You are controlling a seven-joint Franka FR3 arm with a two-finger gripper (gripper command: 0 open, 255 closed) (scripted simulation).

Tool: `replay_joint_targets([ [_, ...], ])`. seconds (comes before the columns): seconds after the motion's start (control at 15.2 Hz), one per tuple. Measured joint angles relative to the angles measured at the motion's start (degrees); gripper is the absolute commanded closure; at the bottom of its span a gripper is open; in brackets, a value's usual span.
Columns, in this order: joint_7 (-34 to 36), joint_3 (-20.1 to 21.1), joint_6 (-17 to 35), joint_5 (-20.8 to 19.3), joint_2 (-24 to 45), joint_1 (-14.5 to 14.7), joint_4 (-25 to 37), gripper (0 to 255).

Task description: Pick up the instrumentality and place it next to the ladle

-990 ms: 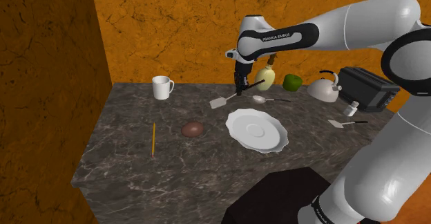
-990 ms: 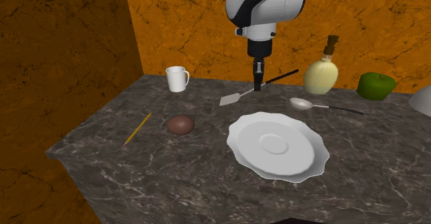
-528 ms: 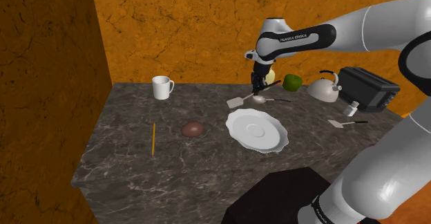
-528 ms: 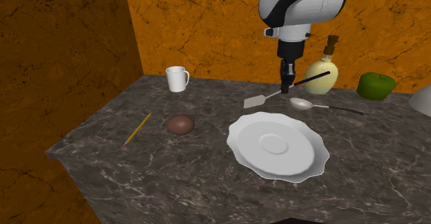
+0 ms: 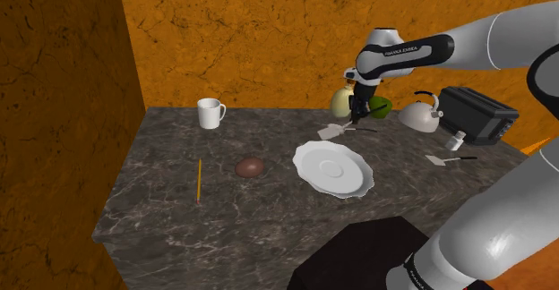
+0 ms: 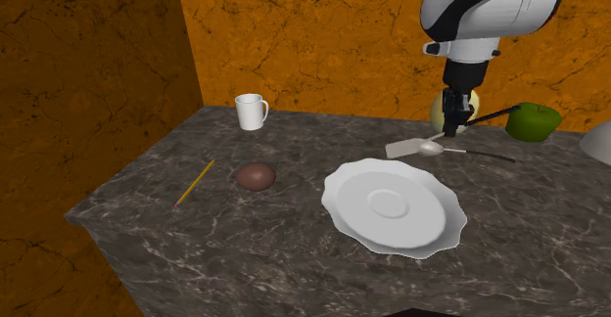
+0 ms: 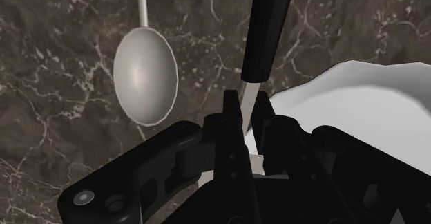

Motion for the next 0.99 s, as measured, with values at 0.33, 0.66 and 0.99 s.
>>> replay_joint_targets([
  [0.33, -7.1, -4.1, 0.1, -0.4, 0.2, -3.2, 0.7, 255],
  [0.66, -14.2, -8.0, 0.6, -0.1, 1.7, -6.2, 2.2, 255],
  [0.99, -22.3, -12.2, 0.9, 1.2, 4.5, -9.6, 5.1, 255],
])
